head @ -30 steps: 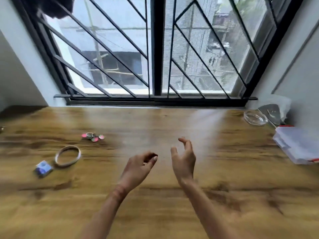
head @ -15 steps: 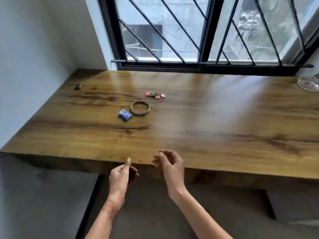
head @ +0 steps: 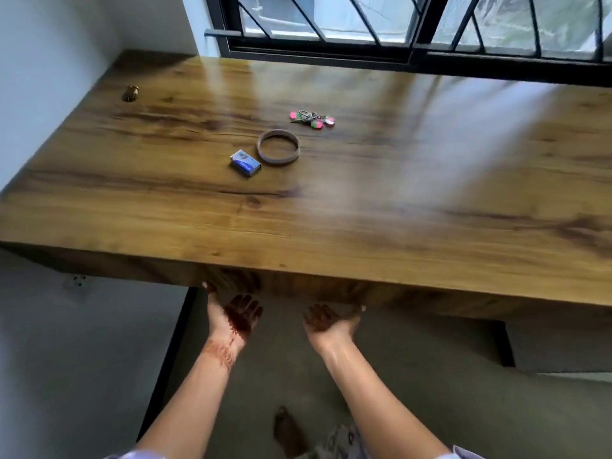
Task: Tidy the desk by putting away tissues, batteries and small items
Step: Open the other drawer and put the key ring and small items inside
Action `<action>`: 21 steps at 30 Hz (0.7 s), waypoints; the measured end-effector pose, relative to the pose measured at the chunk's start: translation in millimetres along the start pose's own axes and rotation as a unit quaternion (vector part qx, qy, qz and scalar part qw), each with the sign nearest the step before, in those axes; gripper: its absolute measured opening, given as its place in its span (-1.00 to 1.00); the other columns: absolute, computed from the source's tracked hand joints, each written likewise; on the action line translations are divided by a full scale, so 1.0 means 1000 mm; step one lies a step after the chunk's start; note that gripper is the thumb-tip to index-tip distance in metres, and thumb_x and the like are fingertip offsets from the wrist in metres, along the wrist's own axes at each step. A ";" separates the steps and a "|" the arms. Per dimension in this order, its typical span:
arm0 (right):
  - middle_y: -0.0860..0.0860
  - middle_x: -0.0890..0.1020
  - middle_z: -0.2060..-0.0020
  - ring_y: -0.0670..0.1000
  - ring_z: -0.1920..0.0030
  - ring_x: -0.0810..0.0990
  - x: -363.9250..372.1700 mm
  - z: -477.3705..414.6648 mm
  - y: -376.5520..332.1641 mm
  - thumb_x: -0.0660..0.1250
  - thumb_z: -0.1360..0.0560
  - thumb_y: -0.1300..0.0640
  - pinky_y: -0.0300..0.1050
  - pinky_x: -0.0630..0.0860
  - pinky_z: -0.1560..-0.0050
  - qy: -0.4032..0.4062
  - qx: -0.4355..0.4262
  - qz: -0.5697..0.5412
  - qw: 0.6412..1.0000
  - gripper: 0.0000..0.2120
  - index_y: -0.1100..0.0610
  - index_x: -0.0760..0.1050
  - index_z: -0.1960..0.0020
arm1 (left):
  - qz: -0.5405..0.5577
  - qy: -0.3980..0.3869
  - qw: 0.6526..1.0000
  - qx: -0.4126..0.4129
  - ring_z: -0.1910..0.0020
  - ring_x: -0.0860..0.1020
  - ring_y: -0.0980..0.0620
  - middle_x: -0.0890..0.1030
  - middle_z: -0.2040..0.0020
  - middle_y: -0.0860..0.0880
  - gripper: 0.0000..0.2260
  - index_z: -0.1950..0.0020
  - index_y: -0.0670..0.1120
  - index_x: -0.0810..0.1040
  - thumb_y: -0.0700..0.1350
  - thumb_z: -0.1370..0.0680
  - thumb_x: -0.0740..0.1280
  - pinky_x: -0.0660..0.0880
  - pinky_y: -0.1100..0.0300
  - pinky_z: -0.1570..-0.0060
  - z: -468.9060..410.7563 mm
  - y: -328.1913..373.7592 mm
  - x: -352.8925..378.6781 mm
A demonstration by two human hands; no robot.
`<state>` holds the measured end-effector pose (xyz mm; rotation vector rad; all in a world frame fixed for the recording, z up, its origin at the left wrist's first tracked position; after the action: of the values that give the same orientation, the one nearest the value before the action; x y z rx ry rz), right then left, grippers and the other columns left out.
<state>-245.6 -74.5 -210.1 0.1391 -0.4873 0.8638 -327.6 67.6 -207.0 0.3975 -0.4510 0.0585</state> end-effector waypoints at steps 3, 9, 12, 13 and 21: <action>0.21 0.21 -0.45 0.18 -0.45 0.18 0.000 -0.005 -0.011 -0.06 -0.45 -0.39 -0.02 0.07 -0.47 0.000 -0.013 -0.008 1.000 -0.16 0.25 0.14 -0.45 | 0.031 -0.066 0.997 -0.005 -0.36 0.35 -0.08 0.48 -0.27 -0.11 -0.32 -0.41 -0.07 0.31 0.36 -0.45 0.12 0.21 -0.01 -0.33 -0.010 -0.004 0.009; 0.26 0.23 -0.42 0.20 -0.42 0.23 -0.002 -0.013 -0.018 0.01 -0.48 -0.34 0.06 0.17 -0.43 0.000 -0.026 -0.050 0.998 -0.15 0.36 0.11 -0.43 | 0.088 -0.192 0.977 0.029 -0.03 0.61 -0.07 0.70 0.11 -0.08 -0.38 0.09 -0.06 0.67 0.11 0.09 0.64 0.40 0.01 -0.21 -0.008 0.001 0.020; 0.27 0.23 -0.42 0.20 -0.42 0.22 -0.003 -0.013 -0.018 -0.01 -0.47 -0.37 0.05 0.17 -0.42 -0.005 -0.032 -0.045 0.998 -0.12 0.37 0.10 -0.42 | 0.121 -0.196 0.973 0.023 0.03 0.65 -0.04 0.70 0.15 -0.07 -0.61 0.22 -0.09 0.69 0.11 -0.08 0.56 0.39 0.04 -0.28 -0.008 0.000 0.020; 0.27 0.24 -0.42 0.20 -0.42 0.23 -0.003 -0.012 -0.018 -0.02 -0.46 -0.38 0.04 0.17 -0.43 -0.004 -0.032 -0.045 0.998 -0.11 0.37 0.11 -0.42 | 0.130 -0.180 0.975 0.019 -0.05 0.61 -0.04 0.70 0.10 -0.08 -0.58 0.19 -0.11 0.69 0.13 -0.10 0.55 0.34 0.05 -0.32 -0.010 -0.001 0.016; 0.29 0.32 -0.37 0.23 -0.38 0.31 -0.035 -0.002 -0.007 -0.14 -0.55 -0.27 0.04 0.21 -0.38 -0.009 -0.021 0.069 0.997 -0.25 0.36 0.16 -0.40 | 0.006 -0.106 0.994 0.016 0.04 0.65 0.04 0.69 0.10 0.00 -0.48 -0.02 -0.03 0.56 0.31 -0.25 0.44 0.42 0.14 -0.21 -0.004 -0.003 -0.027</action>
<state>-258.5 -102.5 -227.3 0.0753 -0.5372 0.9875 -349.7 67.4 -222.7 0.4349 -0.6628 0.0348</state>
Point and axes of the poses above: each hand's wrist, its own z-axis away from the middle knuckle, its own x-axis out of the palm, y = z × x, the point moved 4 cm from there along -z, towards the middle knuckle
